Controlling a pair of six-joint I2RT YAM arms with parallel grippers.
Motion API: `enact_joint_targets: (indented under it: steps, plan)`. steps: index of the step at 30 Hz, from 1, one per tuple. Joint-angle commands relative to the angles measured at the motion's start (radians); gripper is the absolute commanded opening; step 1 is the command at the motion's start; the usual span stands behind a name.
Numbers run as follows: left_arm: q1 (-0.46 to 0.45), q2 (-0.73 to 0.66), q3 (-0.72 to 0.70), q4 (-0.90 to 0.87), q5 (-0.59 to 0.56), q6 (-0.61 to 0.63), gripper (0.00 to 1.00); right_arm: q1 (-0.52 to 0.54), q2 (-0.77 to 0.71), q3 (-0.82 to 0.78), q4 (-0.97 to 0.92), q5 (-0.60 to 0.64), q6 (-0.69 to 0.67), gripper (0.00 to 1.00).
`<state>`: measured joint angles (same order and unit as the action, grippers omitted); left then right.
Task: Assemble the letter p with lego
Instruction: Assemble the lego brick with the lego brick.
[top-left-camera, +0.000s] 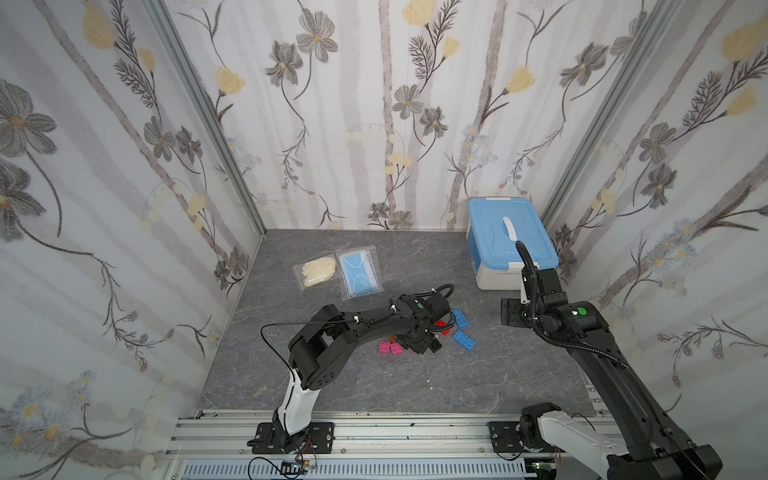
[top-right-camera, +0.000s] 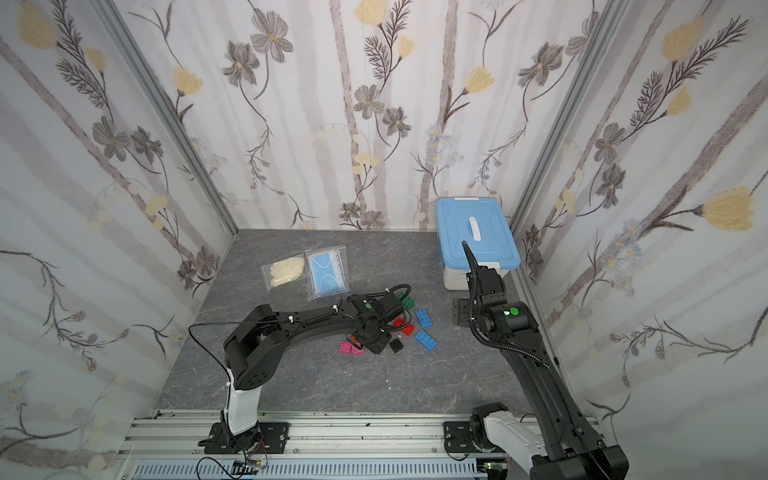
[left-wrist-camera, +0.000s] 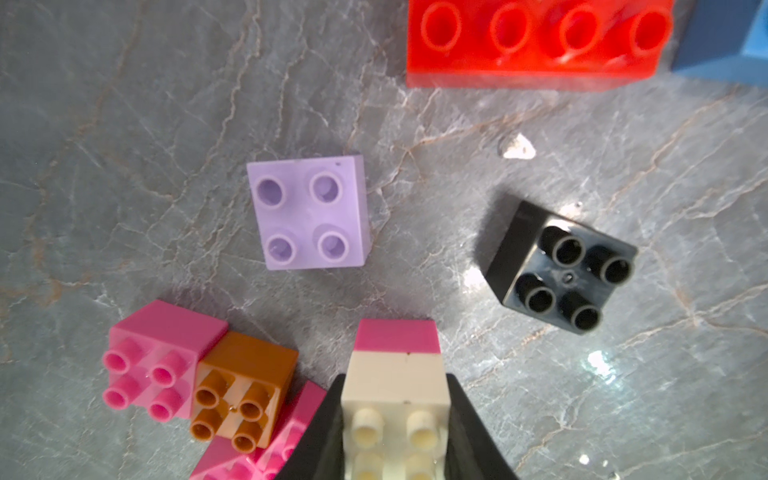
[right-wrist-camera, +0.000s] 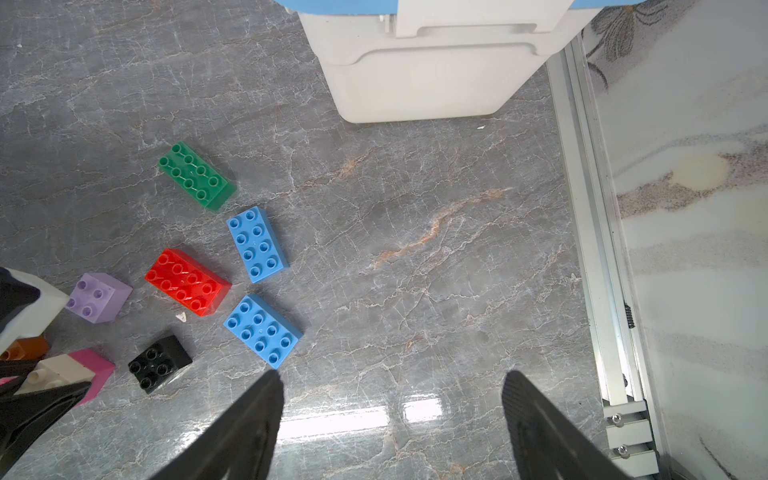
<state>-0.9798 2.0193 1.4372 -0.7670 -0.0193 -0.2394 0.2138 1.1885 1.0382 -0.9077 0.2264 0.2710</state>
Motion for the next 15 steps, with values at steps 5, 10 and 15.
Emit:
enact_joint_targets:
  steps: [5, 10, 15]
  plan:
    - [0.0, 0.037, -0.021, -0.063, 0.003, -0.009, 0.41, -0.001, 0.009, 0.003, 0.007, -0.016, -0.003, 0.84]
    - [0.0, 0.021, 0.05, -0.079, -0.001, 0.002, 0.54, -0.001, 0.011, 0.005, 0.009, -0.015, -0.003, 0.85]
    - [0.001, 0.004, 0.163, -0.115, -0.004, 0.036, 0.62, -0.001, 0.013, 0.005, 0.009, -0.018, -0.004, 0.84]
